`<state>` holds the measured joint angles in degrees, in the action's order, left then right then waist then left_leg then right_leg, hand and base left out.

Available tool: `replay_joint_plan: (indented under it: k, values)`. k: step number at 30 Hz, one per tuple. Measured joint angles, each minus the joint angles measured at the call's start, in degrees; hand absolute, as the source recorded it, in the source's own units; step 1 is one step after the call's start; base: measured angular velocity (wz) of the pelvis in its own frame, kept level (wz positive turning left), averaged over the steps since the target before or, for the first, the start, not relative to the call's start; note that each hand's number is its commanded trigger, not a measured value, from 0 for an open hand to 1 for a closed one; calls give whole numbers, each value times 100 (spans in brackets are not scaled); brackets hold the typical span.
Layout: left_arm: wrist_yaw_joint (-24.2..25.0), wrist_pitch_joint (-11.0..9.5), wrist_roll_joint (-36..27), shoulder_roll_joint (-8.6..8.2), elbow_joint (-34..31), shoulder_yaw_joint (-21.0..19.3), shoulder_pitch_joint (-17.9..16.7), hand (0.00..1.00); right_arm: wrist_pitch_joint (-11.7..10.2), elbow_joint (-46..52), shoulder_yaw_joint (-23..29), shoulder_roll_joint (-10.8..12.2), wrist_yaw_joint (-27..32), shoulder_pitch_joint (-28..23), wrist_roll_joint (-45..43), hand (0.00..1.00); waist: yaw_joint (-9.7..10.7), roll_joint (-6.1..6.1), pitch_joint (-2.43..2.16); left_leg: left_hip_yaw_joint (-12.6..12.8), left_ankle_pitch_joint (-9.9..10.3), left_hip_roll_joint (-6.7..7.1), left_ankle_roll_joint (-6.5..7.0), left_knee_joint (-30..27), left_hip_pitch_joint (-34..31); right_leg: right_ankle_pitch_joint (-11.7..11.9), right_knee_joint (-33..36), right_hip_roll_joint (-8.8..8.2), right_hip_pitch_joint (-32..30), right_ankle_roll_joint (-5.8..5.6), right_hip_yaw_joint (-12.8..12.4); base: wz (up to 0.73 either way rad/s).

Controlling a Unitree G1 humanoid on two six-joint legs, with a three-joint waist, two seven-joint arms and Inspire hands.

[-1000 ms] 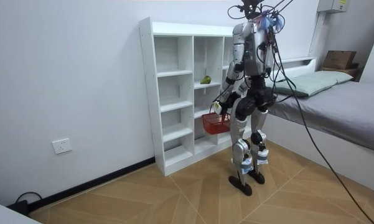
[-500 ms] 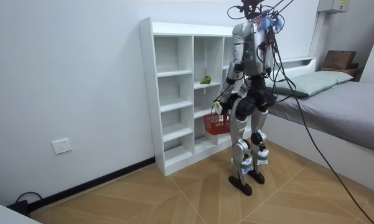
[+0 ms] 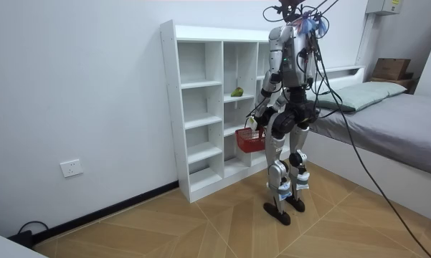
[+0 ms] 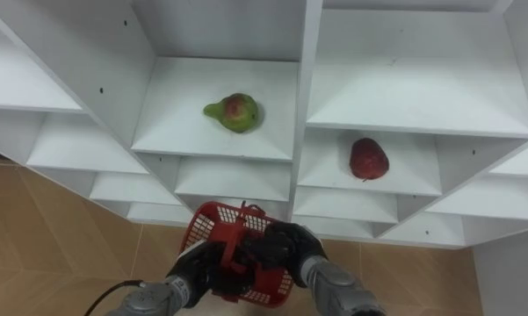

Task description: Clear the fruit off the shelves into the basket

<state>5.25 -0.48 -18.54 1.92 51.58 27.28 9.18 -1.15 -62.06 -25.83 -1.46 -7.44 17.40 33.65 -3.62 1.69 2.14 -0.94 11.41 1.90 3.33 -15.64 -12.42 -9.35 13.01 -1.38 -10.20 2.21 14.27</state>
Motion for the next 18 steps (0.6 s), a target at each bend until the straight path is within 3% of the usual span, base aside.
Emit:
replay_joint_plan:
  k: [2, 3, 4, 5, 6, 18]
  values:
    - [1, 0, 0, -1, 12, 4, -1, 100, 0, 0, -6, 3, -19, 0, 3, 100, -4, 3, -2, 5, 0, 0, 0, -1, 11, 0, 4, 0, 8, 1, -2, 0]
    - [1, 0, 0, 1, 13, 9, -1, 100, 0, 1, -5, 3, -23, 0, 3, 90, -7, 3, -2, 7, 0, 0, 0, -1, 14, 0, 7, 0, 9, 1, -3, 0]
    - [2, 0, -4, 10, 13, 30, 0, 100, 0, 1, -5, 3, -24, 3, 4, 61, -16, 3, -2, 7, 0, -1, 0, -1, 17, 0, 12, 0, 8, 1, -3, 0]
    - [2, 0, -6, 23, 13, 71, 0, 100, 0, 1, -7, 3, -24, 3, 4, 19, -32, 4, -2, 13, 0, -2, 0, -1, 20, 0, 13, 0, 8, 1, -6, 0]
    - [2, 0, -7, 29, 13, 101, 0, 100, 0, 1, -10, 4, -24, 3, 7, 0, -43, 4, -2, 17, 0, -2, 0, -1, 21, 0, 13, -1, 8, 1, -8, 0]
    - [18, 1, -223, 64, 38, 116, -3, 100, 0, 0, -49, 45, -25, 83, 1, 0, -126, 12, 4, 10, -1, -3, 1, -2, 37, 0, 19, -3, 27, 1, -10, 0]
